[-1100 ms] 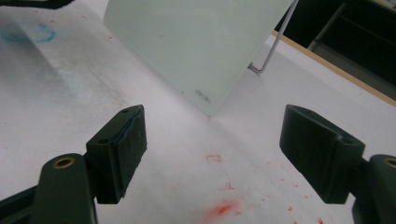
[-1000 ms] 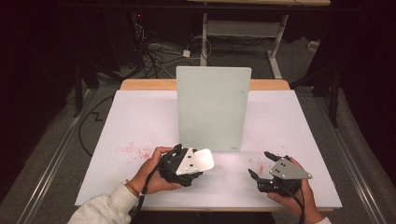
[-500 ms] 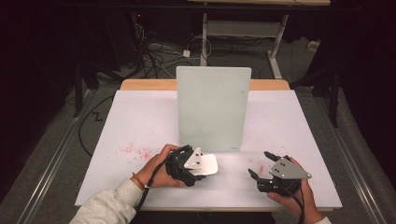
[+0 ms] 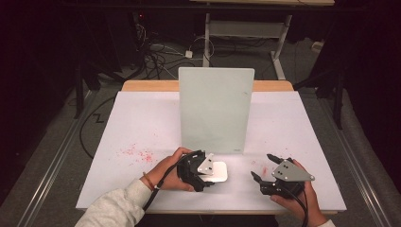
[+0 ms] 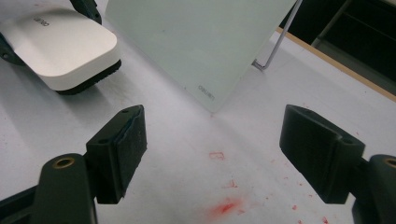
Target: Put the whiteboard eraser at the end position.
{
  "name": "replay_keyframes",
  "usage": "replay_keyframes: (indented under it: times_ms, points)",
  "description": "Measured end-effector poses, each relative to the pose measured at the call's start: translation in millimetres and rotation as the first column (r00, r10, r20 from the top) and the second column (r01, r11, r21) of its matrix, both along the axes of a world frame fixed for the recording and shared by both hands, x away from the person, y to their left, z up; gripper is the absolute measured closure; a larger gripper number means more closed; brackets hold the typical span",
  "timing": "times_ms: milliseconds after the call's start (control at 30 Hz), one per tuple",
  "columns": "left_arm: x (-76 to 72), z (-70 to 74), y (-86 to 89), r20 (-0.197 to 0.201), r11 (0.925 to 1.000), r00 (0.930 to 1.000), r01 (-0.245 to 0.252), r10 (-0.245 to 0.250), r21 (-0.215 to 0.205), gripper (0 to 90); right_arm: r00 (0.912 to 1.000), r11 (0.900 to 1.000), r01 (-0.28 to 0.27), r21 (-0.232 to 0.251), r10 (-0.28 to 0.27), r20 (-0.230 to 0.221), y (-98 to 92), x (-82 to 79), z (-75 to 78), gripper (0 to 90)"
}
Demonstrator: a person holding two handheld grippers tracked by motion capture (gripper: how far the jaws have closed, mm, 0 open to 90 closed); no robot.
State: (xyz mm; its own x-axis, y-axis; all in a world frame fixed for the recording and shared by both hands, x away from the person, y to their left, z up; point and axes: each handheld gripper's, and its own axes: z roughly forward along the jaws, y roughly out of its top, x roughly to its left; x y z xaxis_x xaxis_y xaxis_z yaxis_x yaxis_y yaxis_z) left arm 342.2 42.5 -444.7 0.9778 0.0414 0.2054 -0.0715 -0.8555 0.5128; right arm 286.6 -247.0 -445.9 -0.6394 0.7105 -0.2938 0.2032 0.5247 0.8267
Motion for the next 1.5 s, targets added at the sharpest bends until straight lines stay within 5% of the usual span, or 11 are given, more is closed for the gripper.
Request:
replay_keyframes:
  times_ms: [500, 700, 1033, 1133, 1500]
  points:
    - [-0.2, -6.6, -16.5, -0.012, 0.9974, 0.9987, 0.050, -0.049, 0.052, 28.7, 1.0000, 1.000, -0.007, -0.004, 0.007, -0.005, 0.6, 0.1, -0.8, 23.6]
    - [-1.9, -1.6, -14.8, -0.016, 0.9994, 0.9994, 0.029, -0.029, -0.018, 26.0, 0.9999, 1.000, -0.013, -0.007, 0.013, -0.004, 1.4, -0.1, -1.2, 23.5]
    - [-7.2, 8.4, -6.7, 0.037, 0.9957, 0.9992, -0.010, 0.014, -0.092, 23.8, 0.9999, 1.000, -0.016, -0.003, 0.016, -0.003, 1.8, -1.0, -0.3, 23.6]
    - [-9.6, 11.4, -0.9, 0.087, 0.9911, 0.9943, -0.050, 0.061, -0.123, 22.7, 0.9999, 1.000, -0.013, 0.001, 0.013, 0.001, 1.3, -1.8, 0.8, 23.6]
    - [-8.4, 23.8, 24.4, 0.157, 0.9560, 0.9682, -0.151, 0.195, -0.251, 21.3, 0.9998, 1.000, -0.019, 0.001, 0.019, 0.003, 2.8, -2.6, 1.1, 23.6]
